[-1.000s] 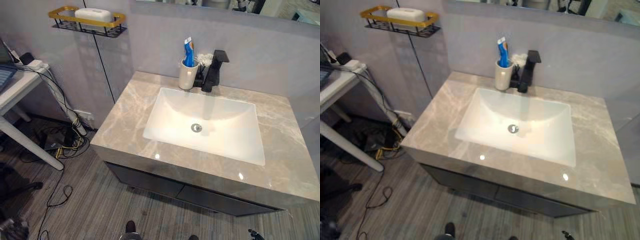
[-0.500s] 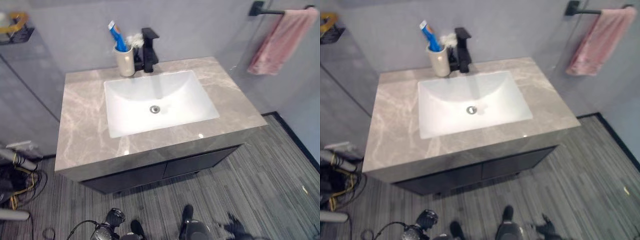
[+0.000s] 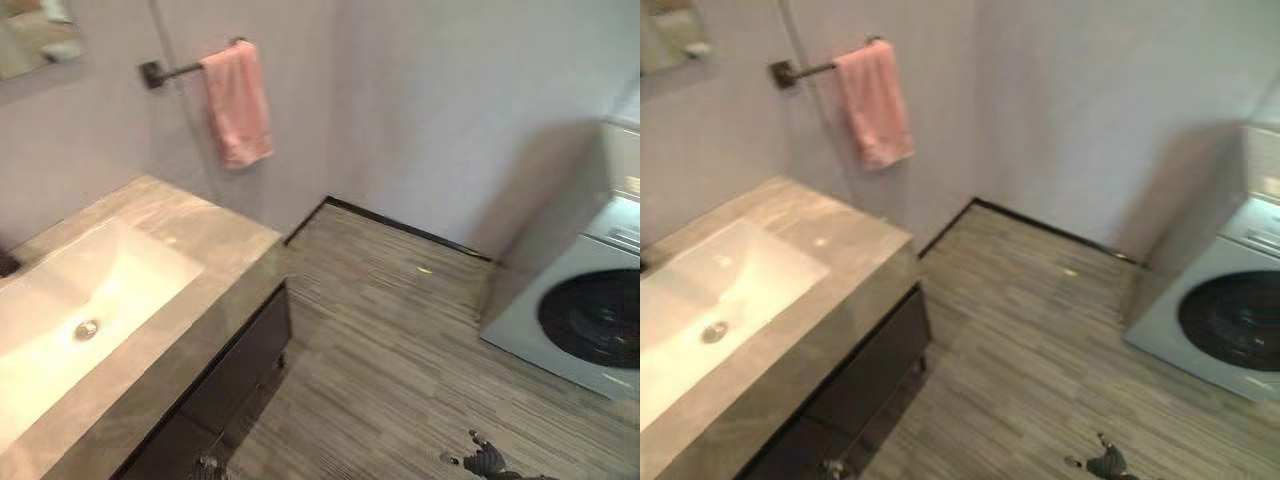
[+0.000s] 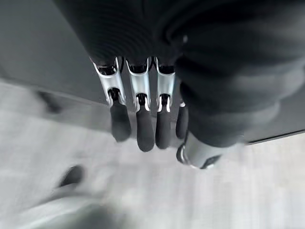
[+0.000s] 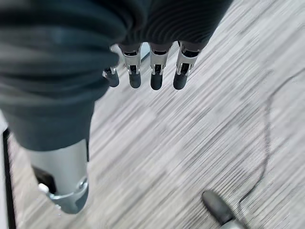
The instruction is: Put brush and paste in cup on sink, flatten towel.
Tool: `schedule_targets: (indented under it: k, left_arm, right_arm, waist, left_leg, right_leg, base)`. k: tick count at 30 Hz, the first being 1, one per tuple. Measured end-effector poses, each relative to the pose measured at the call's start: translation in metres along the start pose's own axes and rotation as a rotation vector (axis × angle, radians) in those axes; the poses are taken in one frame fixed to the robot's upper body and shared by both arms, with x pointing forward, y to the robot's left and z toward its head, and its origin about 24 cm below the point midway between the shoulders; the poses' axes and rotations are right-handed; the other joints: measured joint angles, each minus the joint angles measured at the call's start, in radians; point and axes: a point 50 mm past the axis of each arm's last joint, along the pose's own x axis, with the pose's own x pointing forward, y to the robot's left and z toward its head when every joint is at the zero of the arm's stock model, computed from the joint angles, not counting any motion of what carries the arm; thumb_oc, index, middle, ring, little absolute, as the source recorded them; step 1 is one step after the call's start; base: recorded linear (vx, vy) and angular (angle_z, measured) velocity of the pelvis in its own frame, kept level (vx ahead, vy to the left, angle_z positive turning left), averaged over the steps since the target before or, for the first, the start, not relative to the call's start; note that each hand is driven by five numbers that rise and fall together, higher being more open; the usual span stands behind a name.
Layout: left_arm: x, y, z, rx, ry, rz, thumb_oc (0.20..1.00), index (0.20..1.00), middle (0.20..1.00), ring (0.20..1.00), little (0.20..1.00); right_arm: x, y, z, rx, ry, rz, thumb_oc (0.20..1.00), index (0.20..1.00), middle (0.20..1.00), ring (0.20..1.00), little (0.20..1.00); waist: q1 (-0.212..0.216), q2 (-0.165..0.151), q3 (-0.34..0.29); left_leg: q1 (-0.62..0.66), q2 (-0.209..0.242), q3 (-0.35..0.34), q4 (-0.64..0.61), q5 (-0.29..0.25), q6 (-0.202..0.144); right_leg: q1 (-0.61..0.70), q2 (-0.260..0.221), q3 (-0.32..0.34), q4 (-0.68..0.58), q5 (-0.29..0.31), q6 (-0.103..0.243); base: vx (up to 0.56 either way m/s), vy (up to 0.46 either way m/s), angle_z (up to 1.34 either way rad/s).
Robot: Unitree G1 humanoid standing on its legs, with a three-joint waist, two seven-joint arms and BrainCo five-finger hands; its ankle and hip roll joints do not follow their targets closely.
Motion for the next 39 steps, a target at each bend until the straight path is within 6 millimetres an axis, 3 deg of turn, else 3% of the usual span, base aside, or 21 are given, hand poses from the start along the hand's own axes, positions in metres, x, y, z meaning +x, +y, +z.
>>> schedule_targets:
  k: [1, 2, 3, 4, 5, 6, 9, 12, 15, 16, 21, 24, 25, 26, 27, 28, 30, 33, 35, 38, 39]
  left_arm:
    - [0.002, 0.003, 0.009, -0.012, -0.032, 0.018, 1.0, 1.0, 1.0, 1.0, 1.0]
    - [0.006, 0.002, 0.027, -0.03, -0.09, 0.02, 1.0, 1.0, 1.0, 1.0, 1.0]
    - [0.009, -0.001, 0.045, -0.053, -0.145, 0.018, 1.0, 1.0, 1.0, 1.0, 1.0]
    - [0.011, -0.011, 0.075, -0.091, -0.237, -0.001, 1.0, 1.0, 1.0, 1.0, 1.0]
    - [0.011, -0.019, 0.087, -0.123, -0.266, -0.018, 1.0, 1.0, 1.0, 1.0, 1.0]
    - [0.01, -0.022, 0.094, -0.146, -0.288, -0.016, 1.0, 1.0, 1.0, 1.0, 1.0]
    - [0.009, -0.02, 0.091, -0.178, -0.287, 0.001, 1.0, 1.0, 1.0, 1.0, 1.0]
    - [0.009, -0.024, 0.089, -0.172, -0.274, 0.006, 1.0, 1.0, 1.0, 1.0, 1.0]
    - [0.009, -0.025, 0.096, -0.16, -0.298, 0.01, 1.0, 1.0, 1.0, 1.0, 1.0]
    - [0.009, -0.025, 0.098, -0.164, -0.305, 0.013, 1.0, 1.0, 1.0, 1.0, 1.0]
    - [0.002, -0.015, 0.15, -0.219, -0.497, 0.041, 1.0, 1.0, 1.0, 1.0, 1.0]
    - [0.001, -0.014, 0.156, -0.193, -0.52, 0.042, 1.0, 1.0, 1.0, 1.0, 1.0]
    - [-0.002, -0.018, 0.156, -0.198, -0.531, 0.031, 1.0, 1.0, 1.0, 1.0, 1.0]
    - [-0.003, -0.018, 0.155, -0.204, -0.535, 0.029, 1.0, 1.0, 1.0, 1.0, 1.0]
    - [-0.003, -0.015, 0.156, -0.204, -0.542, 0.041, 1.0, 1.0, 1.0, 1.0, 1.0]
    - [-0.003, -0.015, 0.154, -0.196, -0.536, 0.04, 1.0, 1.0, 1.0, 1.0, 1.0]
    - [-0.002, -0.013, 0.141, -0.197, -0.504, 0.052, 1.0, 1.0, 1.0, 1.0, 1.0]
    - [0.001, -0.01, 0.126, -0.202, -0.447, 0.072, 1.0, 1.0, 1.0, 1.0, 1.0]
    - [0.002, -0.009, 0.126, -0.224, -0.44, 0.082, 1.0, 1.0, 1.0, 1.0, 1.0]
    - [0.003, -0.006, 0.125, -0.24, -0.43, 0.095, 1.0, 1.0, 1.0, 1.0, 1.0]
    - [0.003, -0.006, 0.122, -0.236, -0.424, 0.096, 1.0, 1.0, 1.0, 1.0, 1.0]
  right_arm:
    - [0.003, 0.003, 0.015, -0.001, -0.063, 0.012, 1.0, 1.0, 1.0, 1.0, 1.0]
    - [0.003, 0.004, 0.018, 0.006, -0.077, 0.012, 1.0, 1.0, 1.0, 1.0, 1.0]
    - [0.002, 0.001, 0.016, 0.002, -0.071, 0.005, 1.0, 1.0, 1.0, 1.0, 1.0]
    - [0.003, -0.011, 0.013, -0.017, -0.065, -0.021, 1.0, 1.0, 1.0, 1.0, 1.0]
    - [0.003, -0.02, 0.012, -0.03, -0.061, -0.042, 1.0, 1.0, 1.0, 1.0, 1.0]
    - [0.002, -0.016, 0.012, -0.032, -0.062, -0.029, 1.0, 1.0, 1.0, 1.0, 1.0]
    - [0.004, -0.01, 0.028, 0.005, -0.125, -0.022, 1.0, 1.0, 1.0, 1.0, 1.0]
    - [0.007, -0.011, 0.046, 0.021, -0.186, -0.037, 1.0, 1.0, 1.0, 1.0, 1.0]
    - [0.013, -0.01, 0.071, 0.09, -0.248, -0.062, 1.0, 1.0, 1.0, 1.0, 1.0]
    - [0.013, -0.01, 0.074, 0.104, -0.262, -0.064, 1.0, 1.0, 1.0, 1.0, 1.0]
    - [0.014, -0.02, 0.094, 0.225, -0.327, -0.113, 1.0, 1.0, 1.0, 1.0, 1.0]
    - [0.014, -0.023, 0.094, 0.277, -0.321, -0.149, 1.0, 1.0, 1.0, 1.0, 1.0]
    - [0.013, -0.025, 0.093, 0.29, -0.325, -0.161, 1.0, 1.0, 1.0, 1.0, 1.0]
    - [0.012, -0.027, 0.093, 0.293, -0.329, -0.166, 1.0, 1.0, 1.0, 1.0, 1.0]
    - [0.011, -0.023, 0.097, 0.299, -0.341, -0.152, 1.0, 1.0, 1.0, 1.0, 1.0]
    - [0.011, -0.022, 0.097, 0.296, -0.342, -0.148, 1.0, 1.0, 1.0, 1.0, 1.0]
    - [0.009, -0.022, 0.1, 0.296, -0.364, -0.145, 1.0, 1.0, 1.0, 1.0, 1.0]
    - [0.006, -0.018, 0.102, 0.296, -0.382, -0.137, 1.0, 1.0, 1.0, 1.0, 1.0]
    - [0.006, -0.017, 0.096, 0.302, -0.365, -0.138, 1.0, 1.0, 1.0, 1.0, 1.0]
    - [0.003, -0.013, 0.092, 0.303, -0.359, -0.129, 1.0, 1.0, 1.0, 1.0, 1.0]
    - [0.002, -0.008, 0.085, 0.303, -0.338, -0.115, 1.0, 1.0, 1.0, 1.0, 1.0]
  waist:
    - [0.006, -0.022, 0.016]
    - [-0.007, -0.041, 0.03]
    - [-0.02, -0.033, 0.04]
    - [-0.037, 0.013, 0.068]
    - [-0.038, 0.06, 0.089]
    - [-0.041, 0.081, 0.08]
    - [-0.053, 0.088, 0.08]
    - [-0.057, 0.112, 0.073]
    - [-0.055, 0.108, 0.082]
    - [-0.057, 0.108, 0.083]
    - [-0.062, 0.07, 0.145]
    - [-0.062, 0.048, 0.17]
    - [-0.072, 0.057, 0.178]
    - [-0.076, 0.076, 0.178]
    - [-0.068, 0.066, 0.202]
    - [-0.068, 0.074, 0.206]
    - [-0.074, 0.076, 0.211]
    - [-0.08, 0.074, 0.204]
    - [-0.089, 0.074, 0.205]
    - [-0.11, 0.075, 0.2]
    - [-0.12, 0.076, 0.182]
  left_leg:
    - [-0.031, -0.026, -0.093, 0.038, -0.044, -0.035]
    - [-0.057, -0.054, -0.101, -0.007, -0.069, -0.064]
    - [-0.084, -0.07, -0.101, -0.073, -0.067, -0.065]
    - [-0.116, -0.085, -0.099, -0.16, -0.021, -0.045]
    - [-0.137, -0.088, -0.101, -0.183, -0.004, -0.01]
    - [-0.133, -0.08, -0.082, -0.173, -0.034, -0.006]
    - [-0.113, -0.119, -0.062, -0.205, -0.031, -0.007]
    - [-0.11, -0.134, -0.073, -0.202, -0.015, 0.009]
    - [-0.092, -0.135, -0.1, -0.149, -0.035, 0.043]
    - [-0.097, -0.134, -0.1, -0.134, -0.042, 0.04]
    - [-0.162, -0.128, -0.148, -0.004, -0.129, 0.033]
    - [-0.19, -0.162, -0.162, 0.069, -0.167, 0.052]
    - [-0.194, -0.224, -0.148, 0.099, -0.201, 0.11]
    - [-0.182, -0.244, -0.152, 0.064, -0.236, 0.159]
    - [-0.168, -0.242, -0.118, 0.058, -0.23, 0.138]
    - [-0.171, -0.239, -0.115, 0.056, -0.228, 0.139]
    - [-0.164, -0.236, -0.092, 0.045, -0.236, 0.145]
    - [-0.146, -0.263, -0.063, -0.015, -0.202, 0.152]
    - [-0.135, -0.272, -0.058, -0.039, -0.213, 0.134]
    - [-0.06, -0.279, -0.045, -0.105, -0.214, 0.105]
    - [-0.026, -0.271, -0.055, -0.122, -0.214, 0.085]
  right_leg:
    - [0.001, 0.003, 0.06, -0.042, 0.029, -0.002]
    - [0.013, 0.001, 0.077, -0.083, 0.059, 0.005]
    - [0.014, 0.003, 0.078, -0.104, 0.075, 0.012]
    - [0.018, 0.021, 0.074, -0.114, 0.075, 0.04]
    - [0.019, 0.037, 0.071, -0.102, 0.072, 0.057]
    - [0.01, 0.03, 0.053, -0.086, 0.053, 0.09]
    - [-0.043, -0.019, 0.049, 0.009, 0.025, 0.092]
    - [-0.04, -0.008, 0.076, -0.013, 0.043, 0.101]
    - [-0.015, -0.004, 0.114, -0.008, 0.06, 0.1]
    - [-0.019, -0.006, 0.119, 0.006, 0.054, 0.104]
    - [-0.093, -0.05, 0.112, 0.183, -0.023, 0.108]
    - [-0.103, -0.089, 0.107, 0.196, -0.038, 0.145]
    - [-0.112, -0.115, 0.106, 0.218, -0.039, 0.233]
    - [-0.13, -0.117, 0.112, 0.264, -0.028, 0.268]
    - [-0.219, -0.155, 0.118, 0.441, -0.027, 0.29]
    - [-0.285, -0.172, 0.107, 0.571, -0.026, 0.271]
    - [-0.334, -0.18, 0.056, 0.617, 0.009, 0.261]
    - [-0.301, -0.202, -0.061, 0.444, 0.021, 0.246]
    - [-0.297, -0.214, -0.095, 0.332, 0.033, 0.239]
    - [-0.274, -0.194, -0.072, 0.161, 0.077, 0.214]
    - [-0.258, -0.174, -0.062, 0.166, 0.082, 0.199]
  base:
    - [0.03, -0.094, -1.49]
    - [0.04, -0.119, -0.96]
    - [0.03, -0.08, -0.35]
    - [0.02, -0.037, -0.22]
    - [0.06, -0.022, -0.48]
    - [0.06, -0.022, -0.6]
    - [0.12, 0.007, -0.48]
    - [0.13, 0.056, -0.18]
    - [0.03, 0.073, -0.32]
    - [0.01, 0.105, -0.32]
    - [0.11, 0.113, 0.14]
    - [0.15, 0.195, 0.09]
    - [0.15, 0.231, -0.05]
    - [0.21, 0.219, -0.16]
    - [0.27, 0.164, -0.21]
    - [0.34, 0.088, -0.27]
    - [0.38, -0.017, -0.26]
    - [0.31, -0.064, -0.21]
    - [0.52, -0.115, -0.09]
    - [0.51, -0.155, -0.12]
    - [0.59, -0.358, 0.2]
